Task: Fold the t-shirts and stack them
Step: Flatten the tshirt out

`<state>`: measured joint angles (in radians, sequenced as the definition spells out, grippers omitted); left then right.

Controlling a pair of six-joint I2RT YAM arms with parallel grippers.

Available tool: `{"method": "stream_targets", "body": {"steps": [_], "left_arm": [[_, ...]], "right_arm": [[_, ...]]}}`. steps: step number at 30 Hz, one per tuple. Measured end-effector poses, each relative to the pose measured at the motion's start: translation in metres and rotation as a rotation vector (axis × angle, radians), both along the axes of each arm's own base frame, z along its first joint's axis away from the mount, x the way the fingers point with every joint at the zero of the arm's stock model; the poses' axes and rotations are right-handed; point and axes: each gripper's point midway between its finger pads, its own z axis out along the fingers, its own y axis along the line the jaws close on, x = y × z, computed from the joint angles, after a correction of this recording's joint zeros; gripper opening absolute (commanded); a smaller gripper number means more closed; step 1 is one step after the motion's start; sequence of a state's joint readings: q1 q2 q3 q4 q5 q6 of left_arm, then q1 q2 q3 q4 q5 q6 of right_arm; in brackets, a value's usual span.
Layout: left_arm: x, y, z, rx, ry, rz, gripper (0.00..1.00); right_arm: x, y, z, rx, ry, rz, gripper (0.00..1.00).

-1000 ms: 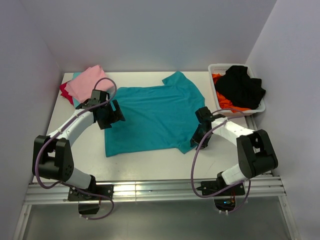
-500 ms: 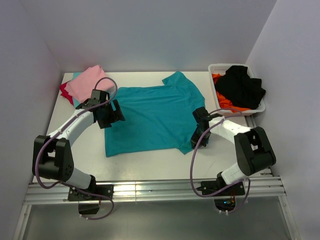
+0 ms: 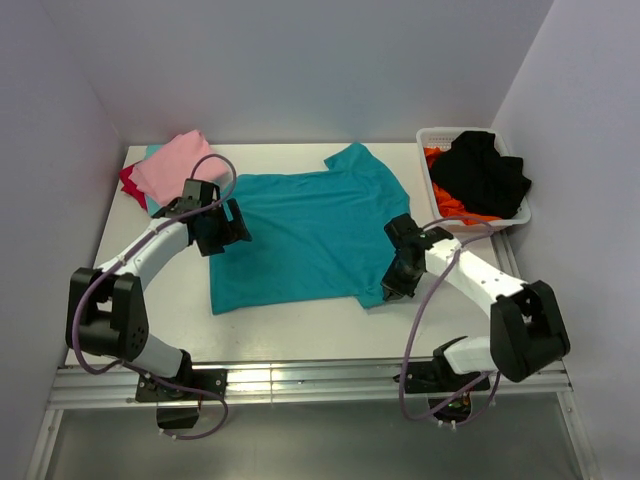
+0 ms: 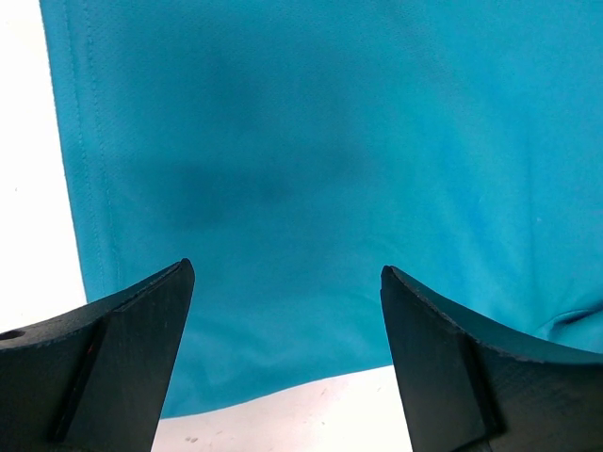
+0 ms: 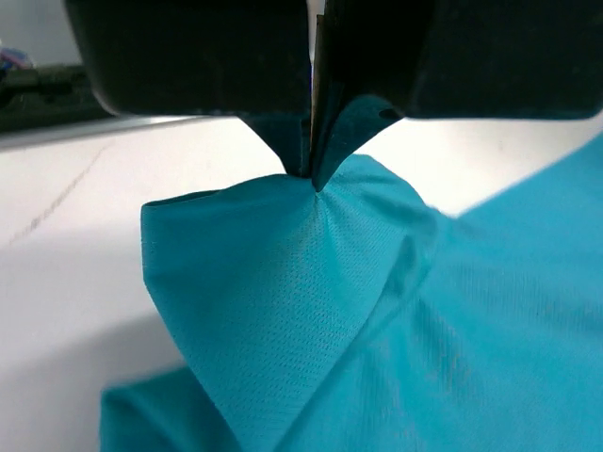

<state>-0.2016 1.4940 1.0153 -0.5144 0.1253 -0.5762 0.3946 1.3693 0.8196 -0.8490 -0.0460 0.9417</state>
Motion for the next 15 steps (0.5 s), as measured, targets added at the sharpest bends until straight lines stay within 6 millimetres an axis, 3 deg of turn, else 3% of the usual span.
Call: {"method": "stream_targets", "body": {"steps": [3, 6, 7, 8, 12, 15], "left_arm": [[0.002, -0.002, -0.002, -0.009, 0.0, -0.006, 0.87], [0.004, -0.004, -0.005, -0.016, -0.001, -0.01, 0.86], [0.006, -0.004, -0.006, -0.017, -0.002, -0.01, 0.86], [0.006, -0.005, -0.008, -0.018, 0.0, -0.011, 0.86], [0.009, -0.006, -0.015, -0.017, 0.01, -0.013, 0.86], [0.009, -0.007, -0.018, -0.024, 0.017, -0.017, 0.86]], "right_arm": [[-0.012, 0.006, 0.011, 0.035, 0.006, -0.008, 0.0], [-0.029, 0.012, 0.011, 0.075, 0.04, -0.022, 0.35], [-0.038, 0.014, 0.009, 0.086, 0.061, -0.024, 0.66], [-0.044, 0.015, 0.007, 0.097, 0.078, -0.035, 0.72], [-0.078, 0.021, 0.003, 0.125, 0.161, -0.023, 0.73], [-0.085, 0.024, 0.011, 0.144, 0.162, -0.018, 0.73]]}}
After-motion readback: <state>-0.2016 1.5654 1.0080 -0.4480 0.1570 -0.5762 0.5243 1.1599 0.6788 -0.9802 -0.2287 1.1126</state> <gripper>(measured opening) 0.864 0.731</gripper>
